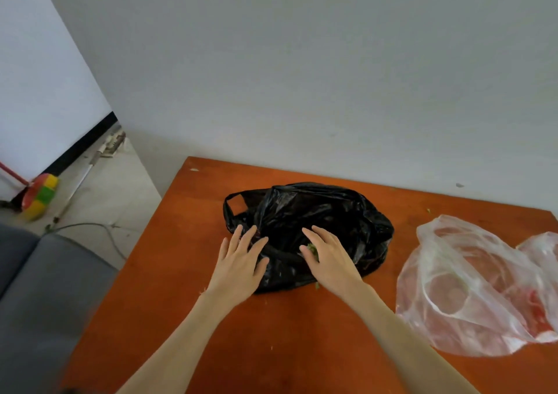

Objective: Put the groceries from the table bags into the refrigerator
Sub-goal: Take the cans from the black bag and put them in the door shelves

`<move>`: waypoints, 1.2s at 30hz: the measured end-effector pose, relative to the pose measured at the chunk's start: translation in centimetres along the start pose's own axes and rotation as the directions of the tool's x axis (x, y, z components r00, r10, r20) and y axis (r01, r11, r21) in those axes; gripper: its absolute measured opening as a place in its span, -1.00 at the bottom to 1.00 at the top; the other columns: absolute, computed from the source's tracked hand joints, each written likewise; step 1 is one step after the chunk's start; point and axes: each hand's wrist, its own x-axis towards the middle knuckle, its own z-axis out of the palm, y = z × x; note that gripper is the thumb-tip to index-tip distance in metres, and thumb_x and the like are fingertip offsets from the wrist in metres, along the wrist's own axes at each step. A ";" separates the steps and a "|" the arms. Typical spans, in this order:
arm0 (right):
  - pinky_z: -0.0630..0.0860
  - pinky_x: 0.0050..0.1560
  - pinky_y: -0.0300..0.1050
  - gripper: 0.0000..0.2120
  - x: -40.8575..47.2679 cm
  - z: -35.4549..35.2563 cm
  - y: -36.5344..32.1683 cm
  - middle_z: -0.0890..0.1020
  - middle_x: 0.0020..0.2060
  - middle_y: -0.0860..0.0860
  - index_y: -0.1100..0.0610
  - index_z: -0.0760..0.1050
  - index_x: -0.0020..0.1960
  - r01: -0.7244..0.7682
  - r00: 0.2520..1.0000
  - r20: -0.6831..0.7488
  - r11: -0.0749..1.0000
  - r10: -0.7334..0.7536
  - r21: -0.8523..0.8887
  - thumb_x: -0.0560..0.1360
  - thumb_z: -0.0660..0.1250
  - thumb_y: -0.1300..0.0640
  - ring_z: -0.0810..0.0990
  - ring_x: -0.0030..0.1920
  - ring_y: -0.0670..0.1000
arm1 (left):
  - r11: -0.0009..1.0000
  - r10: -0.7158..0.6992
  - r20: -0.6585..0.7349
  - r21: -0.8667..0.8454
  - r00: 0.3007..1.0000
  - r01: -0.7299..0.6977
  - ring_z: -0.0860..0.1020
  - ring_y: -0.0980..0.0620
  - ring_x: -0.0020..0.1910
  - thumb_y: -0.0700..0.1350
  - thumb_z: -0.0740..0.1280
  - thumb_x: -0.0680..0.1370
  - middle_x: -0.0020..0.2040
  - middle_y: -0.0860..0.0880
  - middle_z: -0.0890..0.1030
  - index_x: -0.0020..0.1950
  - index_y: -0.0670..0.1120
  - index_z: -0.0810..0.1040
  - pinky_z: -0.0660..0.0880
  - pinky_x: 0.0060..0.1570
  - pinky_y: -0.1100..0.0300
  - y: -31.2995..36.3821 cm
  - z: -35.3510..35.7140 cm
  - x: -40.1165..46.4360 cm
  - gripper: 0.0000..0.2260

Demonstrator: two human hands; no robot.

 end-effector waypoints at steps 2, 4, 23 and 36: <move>0.24 0.39 -0.12 -0.55 2.3 0.8 0.0 0.30 0.43 0.03 0.06 0.23 0.47 -0.006 0.999 0.038 1.000 0.006 0.018 0.62 0.08 -0.03 0.21 0.44 0.02 | 0.971 -0.166 -0.053 -0.181 0.985 0.154 -0.05 -0.07 0.52 0.06 0.09 0.61 0.53 -0.07 0.06 0.50 -0.02 0.14 0.04 0.44 0.01 -0.3 0.5 1.5 -0.53; 0.35 0.28 -0.13 -0.59 4.5 1.8 -0.1 0.41 0.35 0.05 0.09 0.31 0.42 -0.031 0.995 0.092 0.997 0.025 0.068 0.61 0.11 -0.01 0.37 0.34 0.04 | 0.840 -0.385 -0.004 -0.417 0.923 0.348 0.14 -0.10 0.46 0.09 0.19 0.57 0.48 -0.12 0.14 0.50 -0.07 0.09 0.26 0.34 0.02 -0.9 0.9 2.9 -0.43; 0.47 -0.07 -0.15 -0.65 13.7 6.8 -1.6 0.64 -0.15 0.05 0.20 0.58 0.03 -0.556 0.763 0.600 0.716 0.239 0.422 0.39 0.45 -0.04 0.60 -0.10 0.01 | 0.560 -0.586 0.252 -0.561 0.770 0.610 0.49 -0.10 0.20 -0.26 0.36 0.49 0.18 -0.09 0.55 0.30 -0.10 0.41 0.43 0.01 0.16 -3.7 2.9 6.4 -0.60; 0.47 0.04 -0.11 -0.58 12.3 6.2 -1.2 0.62 -0.14 0.03 0.20 0.55 0.09 -0.635 0.741 0.611 0.588 0.279 0.502 0.28 0.53 0.11 0.56 -0.13 0.00 | 0.512 -0.550 0.273 -0.637 0.789 0.577 0.52 -0.04 0.14 -0.27 0.40 0.44 0.10 -0.03 0.59 0.26 -0.07 0.47 0.48 0.08 0.11 -3.2 2.4 6.0 -0.60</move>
